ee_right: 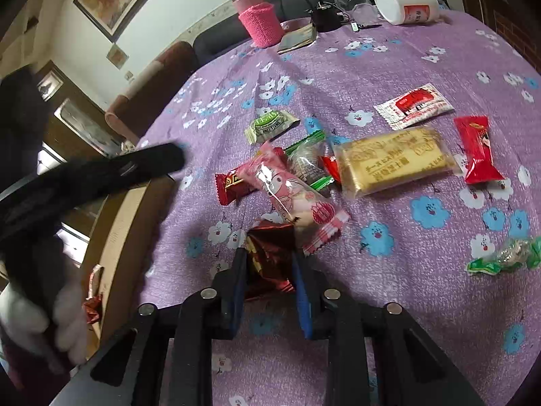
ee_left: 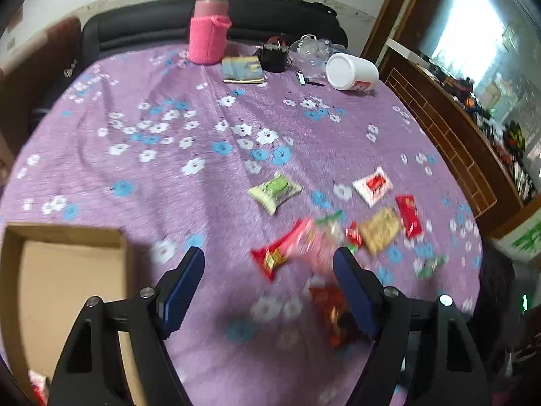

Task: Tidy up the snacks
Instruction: 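Grasp a green-wrapped candy with the left tool while the right tool grasps a red foil packet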

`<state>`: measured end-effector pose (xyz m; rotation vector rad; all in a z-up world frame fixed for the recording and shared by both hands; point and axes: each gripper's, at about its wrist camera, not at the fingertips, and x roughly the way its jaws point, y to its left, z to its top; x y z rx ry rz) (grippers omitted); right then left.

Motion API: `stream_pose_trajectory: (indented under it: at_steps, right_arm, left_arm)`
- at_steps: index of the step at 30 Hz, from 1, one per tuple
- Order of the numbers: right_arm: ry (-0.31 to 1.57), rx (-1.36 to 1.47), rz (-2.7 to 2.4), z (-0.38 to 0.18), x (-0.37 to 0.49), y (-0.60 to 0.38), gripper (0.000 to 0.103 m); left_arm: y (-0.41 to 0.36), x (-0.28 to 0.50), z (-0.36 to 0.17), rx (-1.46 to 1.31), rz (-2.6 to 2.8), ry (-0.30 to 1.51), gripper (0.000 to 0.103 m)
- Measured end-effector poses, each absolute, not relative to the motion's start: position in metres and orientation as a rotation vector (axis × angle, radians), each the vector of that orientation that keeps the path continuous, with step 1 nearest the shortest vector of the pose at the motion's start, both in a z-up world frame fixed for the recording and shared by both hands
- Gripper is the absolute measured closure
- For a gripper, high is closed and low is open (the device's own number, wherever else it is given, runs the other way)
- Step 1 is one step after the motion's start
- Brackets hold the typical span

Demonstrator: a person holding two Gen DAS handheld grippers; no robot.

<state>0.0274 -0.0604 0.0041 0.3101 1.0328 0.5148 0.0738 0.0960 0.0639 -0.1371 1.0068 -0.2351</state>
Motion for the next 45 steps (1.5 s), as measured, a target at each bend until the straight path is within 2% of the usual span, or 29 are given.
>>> stream_pose_trajectory:
  at_steps: [3,14,17,19,21,30,34,40,42,43,44,45]
  right_arm:
    - [1.029,0.310,0.522,0.003,0.028,-0.061,0.077]
    - [1.038,0.330,0.559,0.003,0.024,-0.062,0.077]
    - [1.038,0.338,0.564,0.002,0.024,-0.064,0.077]
    - [1.035,0.341,0.564,0.001,0.026,-0.064,0.077]
    - [1.031,0.338,0.564,0.000,0.026,-0.063,0.077]
    - [0.995,0.347,0.597,0.006,0.020,-0.060,0.083]
    - [0.969,0.349,0.631,0.012,0.014,-0.056,0.097]
    - [0.920,0.360,0.623,0.020,0.010,-0.059,0.096]
    - [0.920,0.358,0.594,0.023,0.010,-0.062,0.091]
    - [0.920,0.350,0.582,0.025,0.009,-0.062,0.074]
    - [0.921,0.335,0.562,0.026,0.008,-0.061,0.051]
    - [0.918,0.324,0.537,0.026,0.006,-0.059,0.043]
  left_arm:
    - [0.089,0.103,0.061,-0.163,-0.231,0.988,0.025]
    - [0.049,0.154,0.026,0.182,-0.294,0.973,0.025]
    - [0.048,0.157,0.015,0.196,-0.334,1.007,0.046]
    - [0.049,0.156,0.010,0.184,-0.360,1.017,0.069]
    - [0.050,0.155,0.009,0.182,-0.367,1.020,0.084]
    - [0.076,0.127,0.040,0.031,-0.337,0.971,0.085]
    - [0.104,0.091,0.070,-0.051,-0.327,0.916,0.085]
    - [0.163,0.027,0.106,-0.155,-0.271,0.829,0.085]
    - [0.183,0.003,0.115,-0.177,-0.247,0.803,0.085]
    - [0.189,-0.004,0.117,-0.185,-0.243,0.794,0.085]
    - [0.198,-0.016,0.119,-0.197,-0.235,0.782,0.085]
    - [0.205,-0.024,0.120,-0.203,-0.227,0.775,0.085]
